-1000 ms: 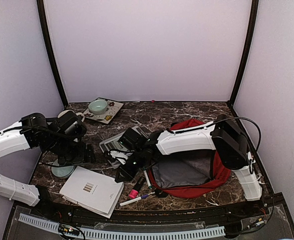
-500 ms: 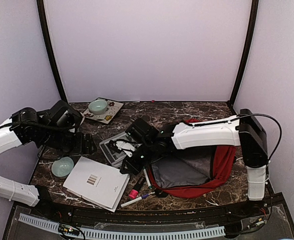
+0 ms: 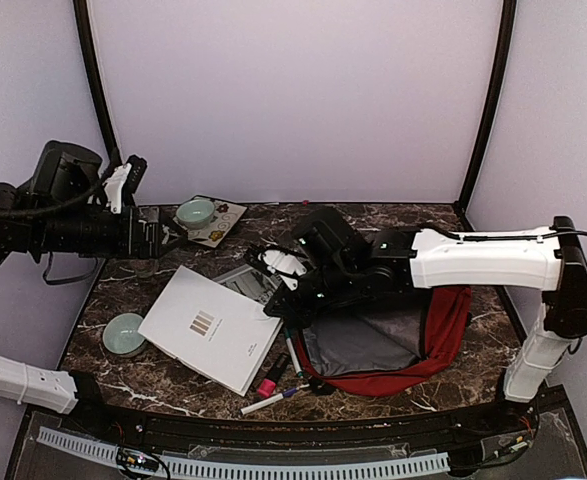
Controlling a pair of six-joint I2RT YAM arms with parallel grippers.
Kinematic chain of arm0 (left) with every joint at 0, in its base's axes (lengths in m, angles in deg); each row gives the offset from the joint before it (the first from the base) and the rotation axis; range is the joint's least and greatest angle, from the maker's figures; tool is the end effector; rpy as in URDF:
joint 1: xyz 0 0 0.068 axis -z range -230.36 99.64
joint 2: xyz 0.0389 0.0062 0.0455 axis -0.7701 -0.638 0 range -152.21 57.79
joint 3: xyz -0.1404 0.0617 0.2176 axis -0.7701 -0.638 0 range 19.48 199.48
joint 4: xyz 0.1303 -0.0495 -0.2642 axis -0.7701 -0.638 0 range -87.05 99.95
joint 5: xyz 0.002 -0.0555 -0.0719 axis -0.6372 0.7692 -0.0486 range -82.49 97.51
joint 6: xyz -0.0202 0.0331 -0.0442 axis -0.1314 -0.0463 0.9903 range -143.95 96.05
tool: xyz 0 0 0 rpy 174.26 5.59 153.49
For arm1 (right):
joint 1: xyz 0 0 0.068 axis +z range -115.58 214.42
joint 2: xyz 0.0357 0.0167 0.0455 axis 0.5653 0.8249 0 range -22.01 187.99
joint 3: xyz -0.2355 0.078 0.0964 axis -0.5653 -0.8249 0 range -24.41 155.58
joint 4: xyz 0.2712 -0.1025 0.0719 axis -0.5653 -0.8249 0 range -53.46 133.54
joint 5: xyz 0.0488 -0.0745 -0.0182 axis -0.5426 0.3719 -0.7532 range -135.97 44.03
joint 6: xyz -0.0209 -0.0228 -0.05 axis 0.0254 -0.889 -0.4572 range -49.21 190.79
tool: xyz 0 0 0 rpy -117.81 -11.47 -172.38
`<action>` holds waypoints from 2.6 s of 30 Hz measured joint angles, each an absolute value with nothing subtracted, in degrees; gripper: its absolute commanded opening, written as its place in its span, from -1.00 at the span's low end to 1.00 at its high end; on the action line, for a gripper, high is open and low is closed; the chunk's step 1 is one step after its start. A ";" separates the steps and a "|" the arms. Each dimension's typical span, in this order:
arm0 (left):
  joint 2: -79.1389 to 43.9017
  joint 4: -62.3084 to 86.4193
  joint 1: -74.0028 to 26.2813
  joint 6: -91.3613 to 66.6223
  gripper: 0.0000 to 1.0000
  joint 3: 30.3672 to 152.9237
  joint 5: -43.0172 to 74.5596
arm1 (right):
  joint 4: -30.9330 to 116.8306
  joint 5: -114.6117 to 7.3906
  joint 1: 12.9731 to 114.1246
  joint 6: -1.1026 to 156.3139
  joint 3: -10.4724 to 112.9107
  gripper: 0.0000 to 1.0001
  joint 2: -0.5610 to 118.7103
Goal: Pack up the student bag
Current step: Pass from the right arm to the left
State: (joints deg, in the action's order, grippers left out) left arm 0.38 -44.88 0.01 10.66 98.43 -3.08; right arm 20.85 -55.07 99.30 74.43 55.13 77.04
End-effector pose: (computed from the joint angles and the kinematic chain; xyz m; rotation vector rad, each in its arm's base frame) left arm 0.1470 -0.1651 0.4269 0.1938 2.2072 -0.6556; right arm 0.1784 0.3964 0.2510 -1.3102 2.0455 0.7654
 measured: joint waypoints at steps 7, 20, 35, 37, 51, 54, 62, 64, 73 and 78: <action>-4.06 -47.87 0.01 7.71 0.97 108.97 -4.35 | 22.40 -46.61 98.47 75.17 48.31 -1.00 67.18; -11.29 -39.19 -9.87 6.20 0.86 110.65 22.30 | 23.45 -40.10 93.86 74.08 36.27 -1.00 50.53; -16.14 -27.48 -12.76 5.72 0.80 102.11 43.50 | 22.31 -39.95 92.97 70.45 30.24 -1.00 38.33; -17.21 -27.06 -12.76 5.02 0.79 101.98 44.57 | 22.11 -39.97 92.94 70.10 29.98 -1.00 37.89; -19.18 -24.46 -12.76 -1.53 0.83 99.86 43.39 | 20.34 -41.15 92.79 67.76 29.82 -1.00 36.78; -18.48 -24.40 -12.76 -3.35 0.85 99.90 40.22 | 19.69 -41.72 92.79 67.37 29.84 -1.00 35.79; -17.19 -23.02 -12.76 -4.79 0.76 98.13 41.57 | 19.58 -42.26 92.79 66.08 29.82 -1.00 33.35; -17.28 -22.28 -12.76 -4.55 0.71 96.93 42.99 | 19.69 -42.46 92.79 65.45 29.82 -1.00 32.89; -19.53 -17.21 -13.00 -2.93 0.15 95.70 50.73 | 20.52 -45.15 92.79 63.85 29.82 -1.00 32.19; -20.17 -14.56 -13.52 -1.84 -0.25 95.48 55.17 | 20.82 -45.54 92.79 63.79 29.80 -1.00 31.29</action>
State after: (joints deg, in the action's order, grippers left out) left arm -20.17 -14.56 -13.52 -1.84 95.48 55.17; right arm 20.82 -45.54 92.79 63.79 29.80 31.29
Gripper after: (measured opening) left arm 0.459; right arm 0.023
